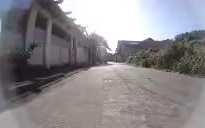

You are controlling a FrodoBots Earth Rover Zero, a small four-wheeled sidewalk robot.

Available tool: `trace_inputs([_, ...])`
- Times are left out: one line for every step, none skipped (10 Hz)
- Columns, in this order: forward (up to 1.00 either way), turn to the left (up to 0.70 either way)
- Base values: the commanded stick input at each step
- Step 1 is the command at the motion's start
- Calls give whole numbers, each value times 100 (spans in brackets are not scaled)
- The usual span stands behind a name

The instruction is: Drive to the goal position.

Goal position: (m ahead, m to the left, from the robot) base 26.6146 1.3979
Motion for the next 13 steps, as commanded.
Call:
trace_inputs([70,0])
trace_inputs([70,0])
trace_inputs([70,0])
trace_inputs([70,0])
trace_inputs([70,0])
trace_inputs([70,0])
trace_inputs([70,0])
trace_inputs([70,0])
trace_inputs([70,0])
trace_inputs([70,0])
trace_inputs([70,0])
trace_inputs([70,0])
trace_inputs([70,0])
